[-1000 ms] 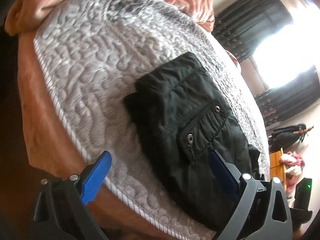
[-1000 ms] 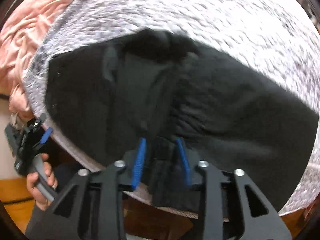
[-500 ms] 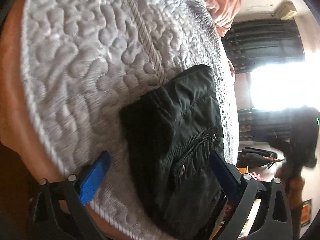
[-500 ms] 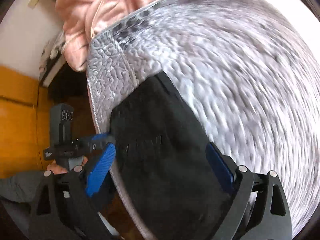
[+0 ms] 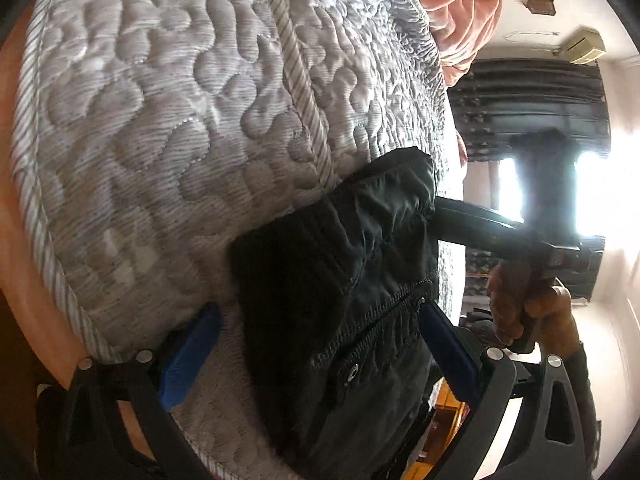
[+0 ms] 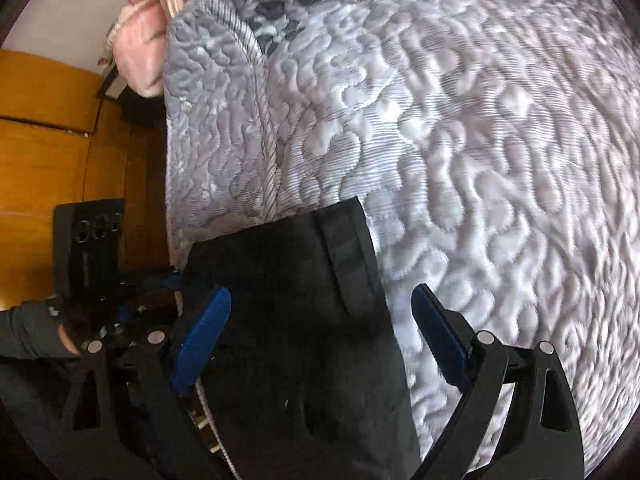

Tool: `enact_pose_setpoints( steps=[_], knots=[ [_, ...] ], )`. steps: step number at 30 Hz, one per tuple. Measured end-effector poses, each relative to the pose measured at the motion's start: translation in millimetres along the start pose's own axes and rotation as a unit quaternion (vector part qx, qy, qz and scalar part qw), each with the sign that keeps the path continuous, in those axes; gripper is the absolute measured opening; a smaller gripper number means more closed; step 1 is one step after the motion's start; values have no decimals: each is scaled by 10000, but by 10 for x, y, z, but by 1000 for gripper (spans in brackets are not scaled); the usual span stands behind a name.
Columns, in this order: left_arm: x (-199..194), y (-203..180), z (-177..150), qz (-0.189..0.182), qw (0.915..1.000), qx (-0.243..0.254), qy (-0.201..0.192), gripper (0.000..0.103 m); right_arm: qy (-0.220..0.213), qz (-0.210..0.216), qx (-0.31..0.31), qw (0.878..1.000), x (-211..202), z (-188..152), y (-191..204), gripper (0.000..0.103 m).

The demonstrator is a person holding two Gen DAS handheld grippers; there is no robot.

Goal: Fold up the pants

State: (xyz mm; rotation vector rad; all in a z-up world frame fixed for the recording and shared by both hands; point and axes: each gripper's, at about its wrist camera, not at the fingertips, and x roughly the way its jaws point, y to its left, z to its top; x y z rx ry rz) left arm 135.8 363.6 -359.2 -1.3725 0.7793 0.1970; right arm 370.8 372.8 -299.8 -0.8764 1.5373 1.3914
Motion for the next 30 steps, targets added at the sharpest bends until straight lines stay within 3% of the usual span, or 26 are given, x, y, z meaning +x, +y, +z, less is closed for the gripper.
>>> enact_pose_setpoints(
  steps=[1,2,3,5,8,18,25,30],
  knots=[
    [-3,-11,-12,61,10000,44,-5,97,121,20,1,9999,82,17,-1,90],
    [-3,-25,-16,148,9999,59,-14,92,240,44,-6,9997,145,23,11,74],
    [0,-36,-14,218,9997,59,-18,88,340,46,-50,9994,196,24,36,67],
    [0,-48,-7,372,9993,56,51,46,372,-102,-171,9991,171,-6,118,51],
    [-42,-35,-16,405,9992,-45,45,36,289,-188,-214,9992,-6,-74,204,34],
    [-465,-907,-299,452,9929,1033,-375,31,-268,-613,-421,9969,-826,-553,699,31],
    [-769,-1610,-705,543,9764,2022,-536,30,-629,-974,-599,9914,-1464,-1032,1052,30],
    [-961,-1911,-1024,503,9648,2521,-549,30,-891,-1131,-581,9879,-1729,-1348,1195,30]
  ],
)
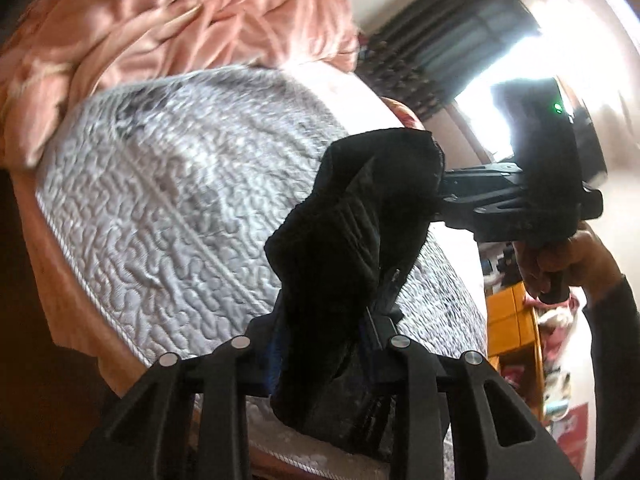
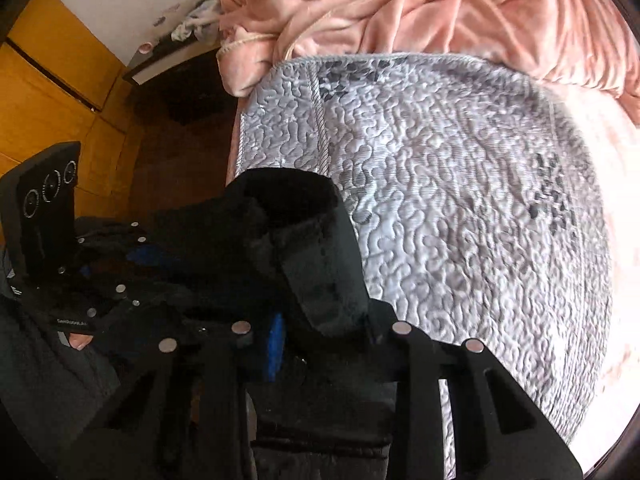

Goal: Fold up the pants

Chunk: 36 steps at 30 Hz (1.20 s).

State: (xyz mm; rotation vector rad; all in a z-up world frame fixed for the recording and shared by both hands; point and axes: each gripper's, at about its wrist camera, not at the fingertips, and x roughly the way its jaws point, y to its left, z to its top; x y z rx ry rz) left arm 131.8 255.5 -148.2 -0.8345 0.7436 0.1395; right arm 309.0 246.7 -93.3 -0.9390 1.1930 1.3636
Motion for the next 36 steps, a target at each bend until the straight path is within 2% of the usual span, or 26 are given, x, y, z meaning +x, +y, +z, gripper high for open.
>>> enact_pose_setpoints(
  steps=[4,19,36],
  knots=[
    [-126,-313,-56,-13,9992,403,-32,30,-265,-72,71,9996,-248,-222,44,30],
    [-365,-945,-271,-70,9926,1211,-62,30,-773,-378,82,9963,-742,-780,219,30],
    [-482,-1721,-695,-49,9752,2213,-18,30,-1383,-718,439,9868,-1206,-1648,380,30]
  ],
)
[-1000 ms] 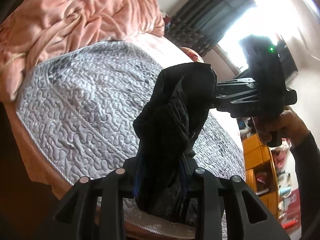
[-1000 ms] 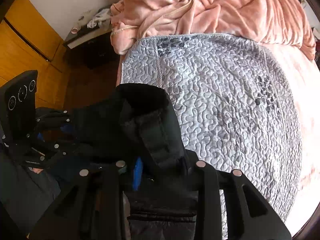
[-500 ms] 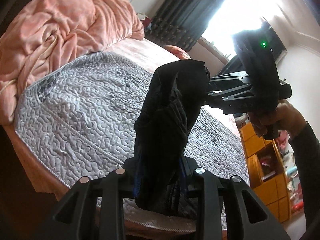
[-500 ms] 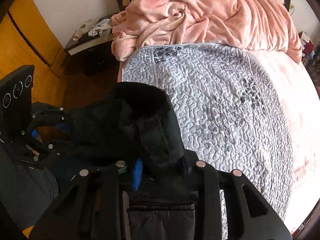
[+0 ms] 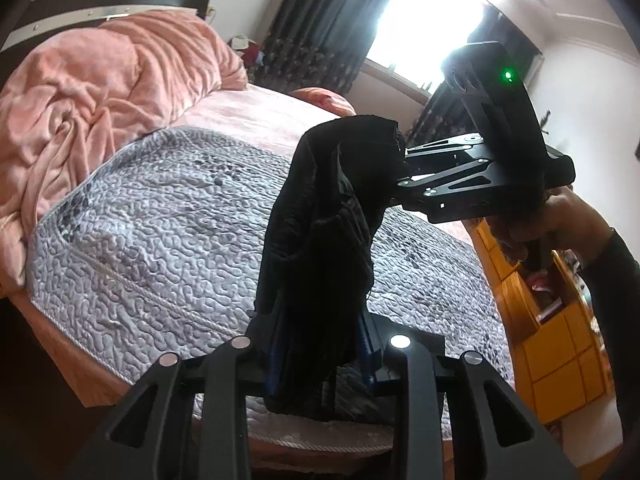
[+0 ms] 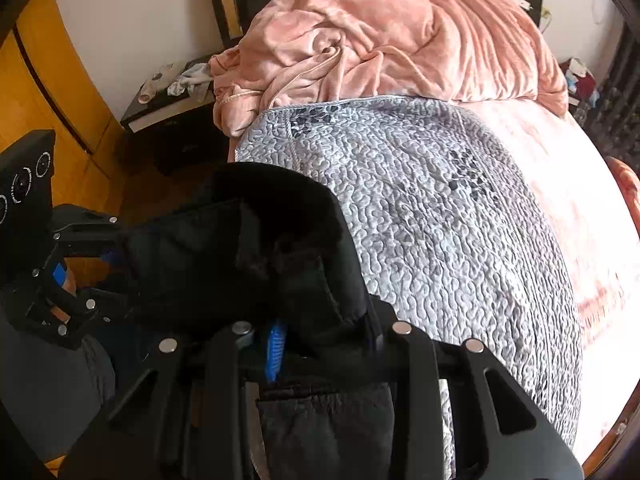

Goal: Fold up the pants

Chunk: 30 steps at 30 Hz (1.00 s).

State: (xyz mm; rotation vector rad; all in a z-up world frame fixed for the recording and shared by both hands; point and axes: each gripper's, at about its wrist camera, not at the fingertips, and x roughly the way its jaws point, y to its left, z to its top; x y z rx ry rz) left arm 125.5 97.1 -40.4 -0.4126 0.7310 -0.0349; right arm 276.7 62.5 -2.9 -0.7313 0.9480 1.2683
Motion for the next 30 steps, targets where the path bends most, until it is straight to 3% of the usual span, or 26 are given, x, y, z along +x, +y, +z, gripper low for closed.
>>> enact_pose_setpoints(
  steps=[14,30],
  knots=[
    [-4,-726,-175,-119,9970,748,137,30,-295,-390,378,9981,-415,-677,36,30],
    [142,-1222,-369,-186,9912,1262,341,30,-471,-623,667,9947,-597,-1225,11,30]
  ],
)
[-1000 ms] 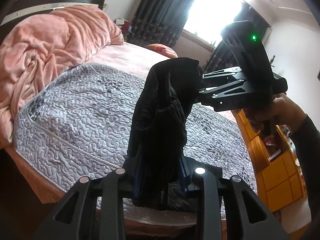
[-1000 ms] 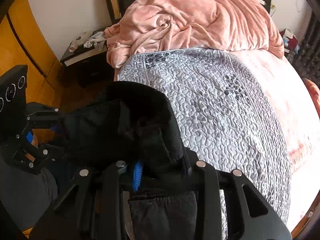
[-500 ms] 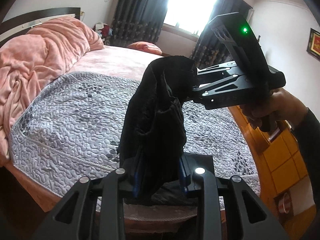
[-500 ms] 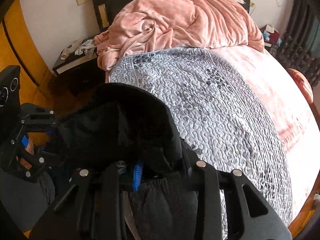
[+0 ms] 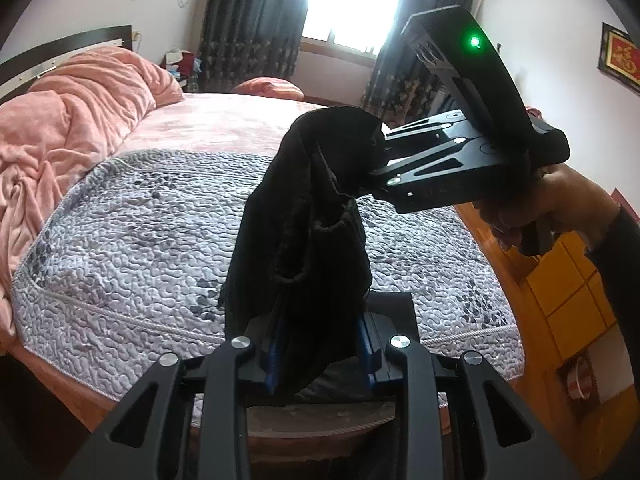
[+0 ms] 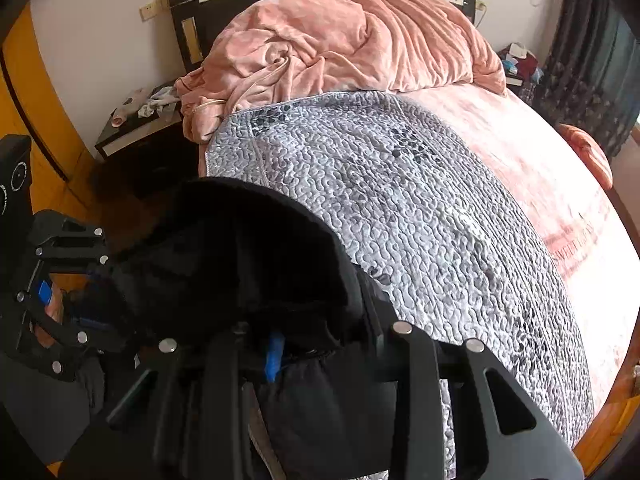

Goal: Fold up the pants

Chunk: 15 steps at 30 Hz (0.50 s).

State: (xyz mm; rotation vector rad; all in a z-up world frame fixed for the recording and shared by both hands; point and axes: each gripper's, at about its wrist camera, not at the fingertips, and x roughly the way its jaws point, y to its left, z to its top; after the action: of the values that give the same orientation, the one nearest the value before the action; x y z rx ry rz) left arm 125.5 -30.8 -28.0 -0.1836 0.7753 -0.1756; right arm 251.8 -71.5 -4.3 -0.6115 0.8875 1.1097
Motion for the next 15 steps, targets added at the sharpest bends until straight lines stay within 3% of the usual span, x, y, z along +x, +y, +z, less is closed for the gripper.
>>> enact_pose_setpoints(
  steps=[15],
  knots=[
    [242,-416,-53,-276,9985,417,205,30,-52,-163,284,9994,-122,-429,-192,30]
  ],
)
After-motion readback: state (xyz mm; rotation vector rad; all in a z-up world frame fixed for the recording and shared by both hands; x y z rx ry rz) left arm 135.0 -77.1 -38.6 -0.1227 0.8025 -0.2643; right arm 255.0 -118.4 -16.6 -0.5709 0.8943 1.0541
